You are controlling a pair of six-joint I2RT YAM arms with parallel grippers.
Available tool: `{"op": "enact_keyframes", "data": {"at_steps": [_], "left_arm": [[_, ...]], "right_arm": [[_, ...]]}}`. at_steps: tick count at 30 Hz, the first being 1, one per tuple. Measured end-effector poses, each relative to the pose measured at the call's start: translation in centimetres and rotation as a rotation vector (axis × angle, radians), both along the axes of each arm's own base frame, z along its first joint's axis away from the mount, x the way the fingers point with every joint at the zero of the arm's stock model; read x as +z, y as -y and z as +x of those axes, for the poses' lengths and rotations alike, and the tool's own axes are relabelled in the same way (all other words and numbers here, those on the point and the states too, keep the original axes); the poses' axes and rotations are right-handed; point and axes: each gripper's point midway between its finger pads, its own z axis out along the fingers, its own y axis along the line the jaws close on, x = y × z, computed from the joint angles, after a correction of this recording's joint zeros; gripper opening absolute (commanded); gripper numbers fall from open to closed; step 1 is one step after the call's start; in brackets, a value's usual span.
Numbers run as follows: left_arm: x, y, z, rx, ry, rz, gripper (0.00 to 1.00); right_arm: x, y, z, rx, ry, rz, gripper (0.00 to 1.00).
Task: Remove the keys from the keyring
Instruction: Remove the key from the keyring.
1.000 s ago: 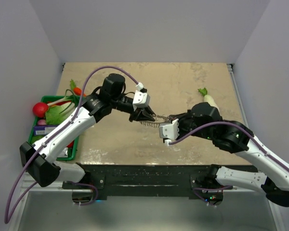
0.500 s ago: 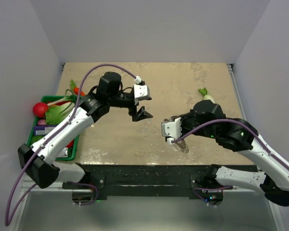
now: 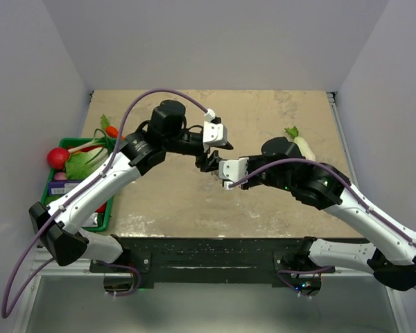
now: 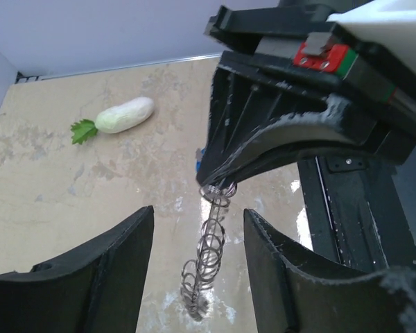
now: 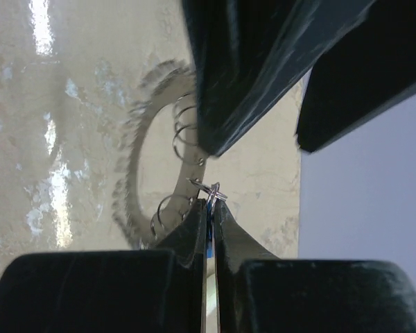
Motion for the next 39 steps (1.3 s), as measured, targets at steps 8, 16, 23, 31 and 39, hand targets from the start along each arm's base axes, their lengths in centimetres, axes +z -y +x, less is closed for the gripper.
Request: {"op": "enact_keyframes", "data": {"at_steps": [8,16,23,31,39], "left_arm": [[-2.3,1.7,-0.7,-0.035,-0.042,0.049,0.44],[-2.5,1.9,0.2,0.022,-0.034,0.060,0.47],[-2.3,1.7,1.6,0.098,-0.020,0.061,0.37],[-2.4,1.9,2.1,0.125,-0.029,0.056,0.37],[-3.0,2.3,2.2,0.125,-0.065,0.062,0.41]], "right_arm": [[0.0,-0.3,1.3,-0.083,-0.005,0.038,0.00],[0.2,-0.5,2.4,-0.137,0.001,0.062,0.00],[0.4,0.0,2.9,-0.173,0.006,0.075,0.00],[0.5,0.3,3.2,-0.189,0.003,0.086,0.00],[0.6,0.5,3.3,-0.197,0.003,0.091,0.00]]}}
